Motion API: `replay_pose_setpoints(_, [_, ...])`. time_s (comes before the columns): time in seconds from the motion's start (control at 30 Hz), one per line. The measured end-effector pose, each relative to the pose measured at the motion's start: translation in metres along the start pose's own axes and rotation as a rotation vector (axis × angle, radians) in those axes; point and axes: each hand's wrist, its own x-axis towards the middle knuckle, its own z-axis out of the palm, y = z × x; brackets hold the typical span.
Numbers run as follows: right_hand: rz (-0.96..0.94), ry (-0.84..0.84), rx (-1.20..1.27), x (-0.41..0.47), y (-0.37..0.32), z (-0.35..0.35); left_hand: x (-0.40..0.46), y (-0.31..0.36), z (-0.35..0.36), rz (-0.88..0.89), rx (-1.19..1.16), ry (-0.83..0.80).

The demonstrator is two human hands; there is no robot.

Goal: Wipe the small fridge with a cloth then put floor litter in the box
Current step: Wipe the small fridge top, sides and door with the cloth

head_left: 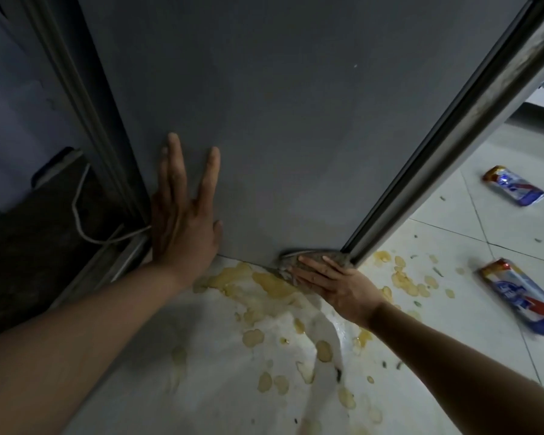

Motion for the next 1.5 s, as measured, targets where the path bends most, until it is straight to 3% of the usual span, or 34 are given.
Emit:
replay_pose_setpoints(0.1, [-0.111,-0.274,0.048,0.002,-0.006,0.001,-0.001,-0.001,-0.004,0.008,-0.005,-0.023])
replay_pose_setpoints(0.23, [-0.094,-0.303,-0.019,0.003,-0.004,-0.02,-0.002,-0.002,-0.017,0.014,0.0,-0.093])
replay_pose_setpoints(0.4, [0.208,0.294,-0.006,0.003,0.04,-0.064,-0.009,-0.028,-0.031,0.04,0.081,-0.207])
replay_pose_setpoints(0.5, [0.321,0.386,-0.038,0.01,0.053,-0.068,-0.016,-0.043,-0.027,0.01,0.138,-0.313])
replay_pose_setpoints(0.6, [0.258,0.303,-0.064,0.023,0.026,-0.045,-0.02,-0.047,-0.019,-0.011,0.155,-0.362])
replay_pose_setpoints(0.7, [0.045,0.05,-0.091,0.038,-0.001,-0.028,-0.021,-0.047,-0.014,-0.008,0.115,-0.35])
replay_pose_setpoints(0.83, [-0.08,-0.237,-0.127,0.053,-0.013,-0.031,-0.022,-0.049,-0.012,-0.004,0.085,-0.323])
replay_pose_setpoints(0.9, [-0.013,-0.12,-0.15,0.059,0.001,-0.047,-0.021,-0.05,-0.012,0.005,0.08,-0.305])
replay_pose_setpoints(1.0, [0.24,0.289,-0.004,0.077,0.023,-0.074,-0.02,-0.056,-0.014,0.029,0.079,-0.308])
replay_pose_setpoints(1.07, [0.309,0.381,0.031,0.087,0.025,-0.077,-0.019,-0.061,-0.015,0.047,0.088,-0.313])
replay_pose_setpoints(1.17, [0.108,0.232,-0.086,0.102,0.002,-0.067,-0.02,-0.068,-0.014,0.059,0.099,-0.3])
replay_pose_setpoints(1.23, [-0.101,-0.033,-0.143,0.111,-0.018,-0.054,-0.02,-0.069,-0.015,0.064,0.089,-0.319])
replay_pose_setpoints(1.27, [-0.149,-0.149,-0.14,0.115,-0.025,-0.051,-0.019,-0.069,-0.015,0.066,0.086,-0.323])
replay_pose_setpoints(1.33, [-0.167,-0.225,-0.135,0.123,-0.029,-0.056,-0.019,-0.072,-0.017,0.064,0.088,-0.327])
replay_pose_setpoints(1.4, [-0.115,-0.155,-0.146,0.123,-0.019,-0.068,-0.02,-0.075,-0.018,0.066,0.094,-0.31])
replay_pose_setpoints(1.5, [0.077,0.242,-0.084,0.131,0.005,-0.091,-0.021,-0.083,-0.019,0.026,0.103,-0.294])
